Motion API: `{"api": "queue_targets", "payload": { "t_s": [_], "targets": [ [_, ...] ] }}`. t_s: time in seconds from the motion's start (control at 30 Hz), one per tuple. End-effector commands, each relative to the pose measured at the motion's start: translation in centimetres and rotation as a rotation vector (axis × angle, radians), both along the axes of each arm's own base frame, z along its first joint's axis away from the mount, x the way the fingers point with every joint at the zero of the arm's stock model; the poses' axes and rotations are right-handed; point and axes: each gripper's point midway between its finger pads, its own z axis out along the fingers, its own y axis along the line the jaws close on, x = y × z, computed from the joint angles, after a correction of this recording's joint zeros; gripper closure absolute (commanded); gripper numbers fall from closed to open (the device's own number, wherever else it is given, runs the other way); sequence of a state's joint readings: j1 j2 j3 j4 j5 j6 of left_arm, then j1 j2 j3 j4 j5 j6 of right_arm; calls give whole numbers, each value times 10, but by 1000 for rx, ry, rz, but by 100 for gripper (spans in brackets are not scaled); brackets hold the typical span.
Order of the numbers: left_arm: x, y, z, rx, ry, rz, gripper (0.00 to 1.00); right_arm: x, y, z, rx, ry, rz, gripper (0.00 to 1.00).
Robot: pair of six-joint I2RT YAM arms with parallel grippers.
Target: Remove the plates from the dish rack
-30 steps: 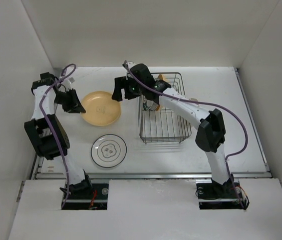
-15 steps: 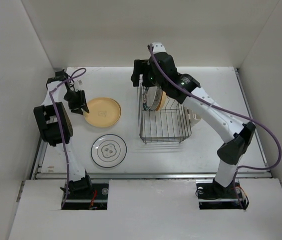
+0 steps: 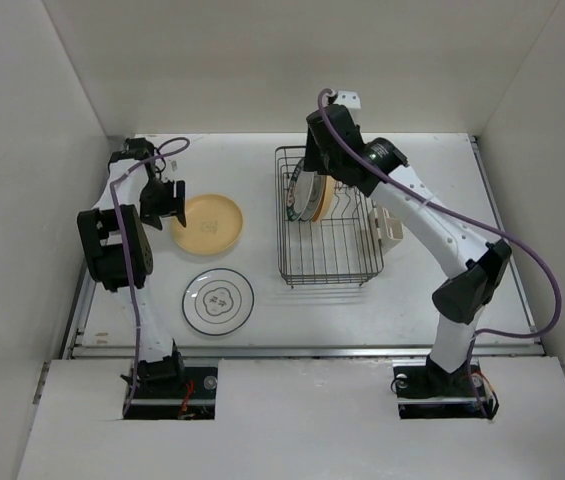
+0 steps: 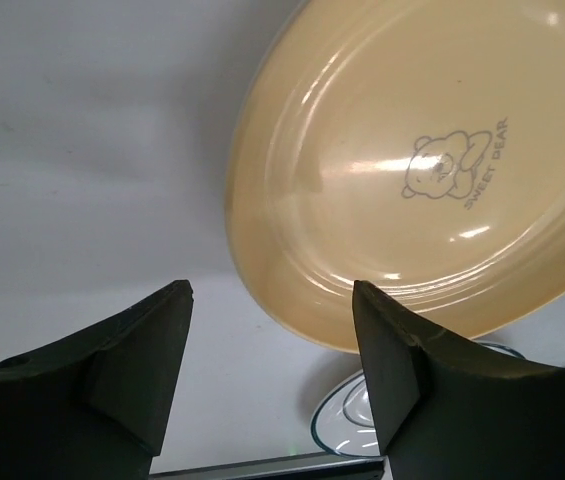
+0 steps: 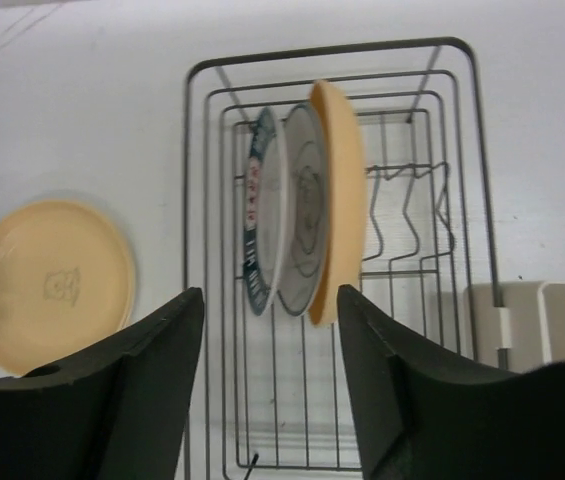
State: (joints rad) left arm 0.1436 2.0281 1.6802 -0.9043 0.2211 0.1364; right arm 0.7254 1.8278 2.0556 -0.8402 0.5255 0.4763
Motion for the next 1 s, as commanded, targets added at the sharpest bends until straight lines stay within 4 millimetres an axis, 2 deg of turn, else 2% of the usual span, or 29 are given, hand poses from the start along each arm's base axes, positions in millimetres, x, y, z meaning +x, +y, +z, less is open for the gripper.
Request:
{"api": "queue_targets", "payload": {
  "t_s": [0.0,0.03,0.1,0.13,0.17,0.27,0.37,0.4,0.53,0.73,0.8,0.87,0.9,0.97],
  "targets": [
    [5,18,51,97,-124,38,38,15,-38,-11,-37,27,-144,41],
    [4,18,64,102,-157,39,38,18,-39,-18,-42,41,-146,42],
    [1,20,73,118,-178,44,36,24,-39,-31,-53,67,-146,46],
    [0,22,84,134,-205,49,34,26,-37,-31,-53,67,-146,47],
    [-3,25,87,150,-209,54,34,32,-39,-30,-45,58,-157,47],
    [-12,33,98,207,-236,54,34,41,-38,-44,-61,78,-166,47],
    [-19,38,102,241,-246,53,31,52,-37,-55,-68,87,-175,48],
    [-22,40,104,258,-248,48,31,56,-43,-58,-83,86,-199,48],
    [-32,41,98,267,-225,49,31,65,-50,-74,-133,97,-233,57],
    [-38,40,100,268,-231,50,31,67,-50,-75,-131,86,-240,61],
    [-38,40,100,268,-231,50,31,67,-53,-69,-130,74,-248,61],
    [-38,40,100,268,-231,50,31,66,-55,-68,-130,66,-255,73],
    [-38,40,100,268,-231,50,31,65,-56,-71,-144,73,-250,77],
    [-38,40,100,268,-231,50,31,67,-55,-80,-164,87,-245,91]
  ]
}}
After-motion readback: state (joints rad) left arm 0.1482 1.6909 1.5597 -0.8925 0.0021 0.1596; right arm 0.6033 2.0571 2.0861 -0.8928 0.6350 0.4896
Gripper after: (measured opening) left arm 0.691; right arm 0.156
